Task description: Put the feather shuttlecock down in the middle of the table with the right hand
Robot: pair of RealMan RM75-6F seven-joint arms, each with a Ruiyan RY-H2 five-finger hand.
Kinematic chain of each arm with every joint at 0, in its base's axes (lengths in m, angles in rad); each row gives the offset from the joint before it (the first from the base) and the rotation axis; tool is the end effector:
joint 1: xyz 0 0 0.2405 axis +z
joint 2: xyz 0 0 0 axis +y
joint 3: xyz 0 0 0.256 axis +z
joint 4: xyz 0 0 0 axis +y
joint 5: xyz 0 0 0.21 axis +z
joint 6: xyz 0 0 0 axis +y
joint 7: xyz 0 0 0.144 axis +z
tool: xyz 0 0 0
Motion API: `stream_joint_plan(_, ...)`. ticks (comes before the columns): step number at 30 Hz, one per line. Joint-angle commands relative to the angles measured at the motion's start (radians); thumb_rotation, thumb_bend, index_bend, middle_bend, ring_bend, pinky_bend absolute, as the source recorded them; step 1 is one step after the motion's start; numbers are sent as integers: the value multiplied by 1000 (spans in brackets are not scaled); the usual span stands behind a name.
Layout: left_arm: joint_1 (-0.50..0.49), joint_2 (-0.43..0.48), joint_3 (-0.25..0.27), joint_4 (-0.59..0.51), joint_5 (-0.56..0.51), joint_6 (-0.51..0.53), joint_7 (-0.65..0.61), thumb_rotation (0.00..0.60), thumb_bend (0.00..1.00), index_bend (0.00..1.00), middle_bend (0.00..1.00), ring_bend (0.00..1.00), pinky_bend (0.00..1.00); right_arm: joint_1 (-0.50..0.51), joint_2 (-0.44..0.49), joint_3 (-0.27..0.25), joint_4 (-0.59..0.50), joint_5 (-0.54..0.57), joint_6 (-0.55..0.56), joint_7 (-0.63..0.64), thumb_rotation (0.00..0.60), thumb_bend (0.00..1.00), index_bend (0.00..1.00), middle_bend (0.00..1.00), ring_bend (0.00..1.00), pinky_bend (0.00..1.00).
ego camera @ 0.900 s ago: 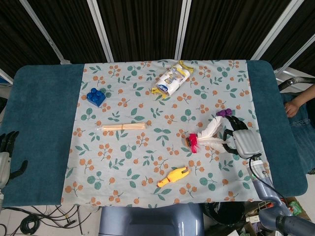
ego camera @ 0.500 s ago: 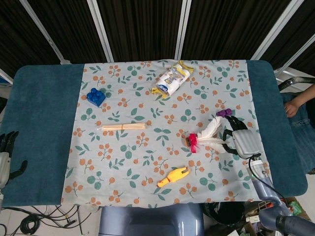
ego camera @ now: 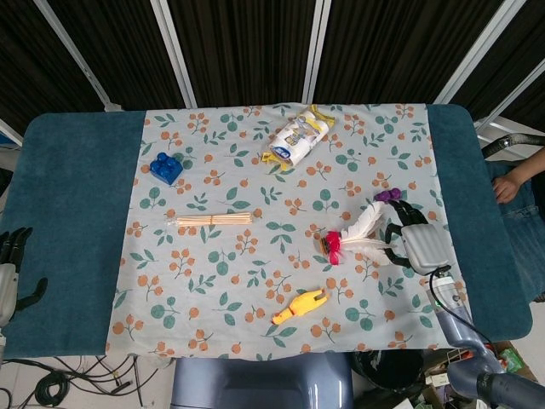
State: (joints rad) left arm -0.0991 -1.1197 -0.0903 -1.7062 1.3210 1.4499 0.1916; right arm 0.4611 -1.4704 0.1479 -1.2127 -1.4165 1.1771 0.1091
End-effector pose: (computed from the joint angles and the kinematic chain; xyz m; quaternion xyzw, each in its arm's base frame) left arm -0.3114 0.1904 0.1590 -0.5659 -0.3996 -0.3324 0.6400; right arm -0.2740 -0.3210 0.0592 0.6486 -0.3891 0.4270 0.4956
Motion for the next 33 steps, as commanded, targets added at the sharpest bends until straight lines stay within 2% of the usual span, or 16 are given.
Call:
stream_joint_plan(1, 0, 0, 0, 0, 0, 0, 0, 600, 328, 27, 56, 12, 50, 2, 1, 1, -4, -1, 0, -3, 600, 357, 636, 49, 46, 124)
stream_joint_plan(13, -1, 2, 1, -1, -1, -4, -2, 600, 328, 26, 56, 12, 50, 27, 21, 16, -63, -6, -5, -54, 600, 357, 645, 48, 46, 124)
stream_joint_plan(33, -3, 6, 1, -3, 0, -10, -10, 600, 328, 26, 56, 12, 50, 105, 82, 48, -279, -26, -38, -271, 600, 357, 656, 49, 46, 124)
